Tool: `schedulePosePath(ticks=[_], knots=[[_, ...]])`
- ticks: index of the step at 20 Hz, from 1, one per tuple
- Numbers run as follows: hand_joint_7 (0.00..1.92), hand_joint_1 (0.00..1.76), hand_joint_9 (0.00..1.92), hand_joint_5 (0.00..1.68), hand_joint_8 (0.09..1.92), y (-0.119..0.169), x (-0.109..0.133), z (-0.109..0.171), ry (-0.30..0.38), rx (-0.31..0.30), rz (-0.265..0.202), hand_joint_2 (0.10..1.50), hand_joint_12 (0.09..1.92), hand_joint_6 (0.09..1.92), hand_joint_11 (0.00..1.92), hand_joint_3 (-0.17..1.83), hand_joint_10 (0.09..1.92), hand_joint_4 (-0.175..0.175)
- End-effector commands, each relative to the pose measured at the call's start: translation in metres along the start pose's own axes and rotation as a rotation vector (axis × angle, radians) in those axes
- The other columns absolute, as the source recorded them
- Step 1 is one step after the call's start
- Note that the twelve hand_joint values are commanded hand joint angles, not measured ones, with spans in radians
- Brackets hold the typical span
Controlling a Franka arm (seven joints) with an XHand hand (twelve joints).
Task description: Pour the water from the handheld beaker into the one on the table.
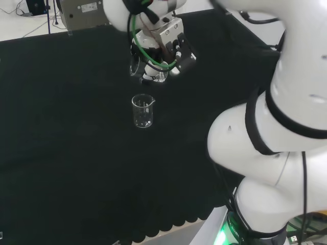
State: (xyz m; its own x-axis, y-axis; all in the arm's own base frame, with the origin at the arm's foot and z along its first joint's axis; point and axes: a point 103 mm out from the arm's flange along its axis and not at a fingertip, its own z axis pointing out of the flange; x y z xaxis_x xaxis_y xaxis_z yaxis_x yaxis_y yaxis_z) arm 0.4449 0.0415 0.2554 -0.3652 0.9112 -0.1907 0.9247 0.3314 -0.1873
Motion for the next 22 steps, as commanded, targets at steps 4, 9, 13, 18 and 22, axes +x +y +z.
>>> schedulePosePath(ticks=[4, 9, 13, 18, 22], knots=[[1.47, 1.31, 1.58, 1.31, 0.37, -0.0038, -0.0021, 0.0719, -0.077, 0.229, -0.008, 1.03, 0.72, 0.38, 1.33, -0.17, 0.68, -0.103], [1.47, 1.31, 1.58, 1.31, 0.37, -0.0038, -0.0028, 0.072, -0.075, 0.223, -0.003, 1.03, 0.72, 0.38, 1.33, -0.17, 0.68, -0.103], [1.47, 1.31, 1.58, 1.31, 0.37, -0.0039, -0.003, 0.0716, -0.081, 0.219, -0.006, 1.03, 0.72, 0.38, 1.33, -0.17, 0.67, -0.104], [1.47, 1.31, 1.58, 1.31, 0.36, -0.0032, 0.0, 0.0674, -0.123, 0.214, -0.013, 1.03, 0.72, 0.37, 1.33, -0.17, 0.67, -0.104], [1.47, 1.31, 1.58, 1.31, 0.36, -0.0022, 0.0043, 0.0653, -0.156, 0.216, -0.017, 1.03, 0.72, 0.37, 1.33, -0.17, 0.67, -0.104]])
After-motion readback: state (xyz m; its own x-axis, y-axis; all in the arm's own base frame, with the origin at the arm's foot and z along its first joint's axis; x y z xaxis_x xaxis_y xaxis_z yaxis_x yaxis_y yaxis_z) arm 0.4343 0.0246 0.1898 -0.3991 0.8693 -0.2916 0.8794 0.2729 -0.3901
